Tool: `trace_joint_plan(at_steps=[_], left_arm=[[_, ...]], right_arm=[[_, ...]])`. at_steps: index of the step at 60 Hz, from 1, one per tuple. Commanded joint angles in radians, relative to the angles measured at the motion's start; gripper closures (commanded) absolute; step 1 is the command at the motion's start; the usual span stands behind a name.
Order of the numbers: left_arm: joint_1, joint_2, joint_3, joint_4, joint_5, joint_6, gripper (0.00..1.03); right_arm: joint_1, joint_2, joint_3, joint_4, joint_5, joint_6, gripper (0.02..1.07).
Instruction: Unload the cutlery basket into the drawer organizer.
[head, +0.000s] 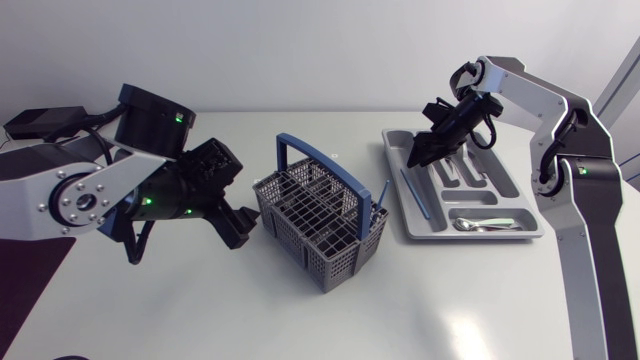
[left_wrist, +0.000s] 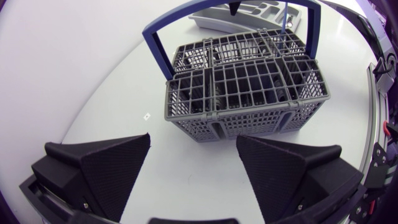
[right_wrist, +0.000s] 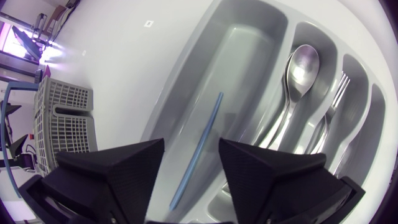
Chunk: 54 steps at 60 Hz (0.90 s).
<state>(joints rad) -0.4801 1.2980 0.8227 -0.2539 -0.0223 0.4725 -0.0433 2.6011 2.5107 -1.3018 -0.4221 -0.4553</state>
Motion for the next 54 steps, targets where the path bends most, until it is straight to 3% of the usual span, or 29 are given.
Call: trace_joint_plan(at_steps=[1,9,30,43,54], left_arm=[[-0.006,-0.022,-0.008,-0.005,0.012,0.006,0.07],[-0.006,-0.034,-0.013,-0.005,0.013,0.006,0.07],[-0.014,-0.039,-0.02,-0.004,0.013,0.0,0.07],[-0.022,-0.051,-0.025,-0.005,0.013,-0.003,0.07],[-0.035,-0.052,-0.028,-0.007,0.012,-0.006,0.07]], right_arm=[[-0.009,-0.079,-0.075,0.03,-0.012,0.023,0.06],[0.003,-0.381,-0.483,0.305,-0.049,-0.011,0.06],[0.046,-0.834,-1.178,0.65,-0.199,-0.307,0.07],[0.037,-0.977,-1.4,0.719,-0.337,-0.493,0.07],[0.04,-1.03,-1.465,0.72,-0.414,-0.577,0.07]])
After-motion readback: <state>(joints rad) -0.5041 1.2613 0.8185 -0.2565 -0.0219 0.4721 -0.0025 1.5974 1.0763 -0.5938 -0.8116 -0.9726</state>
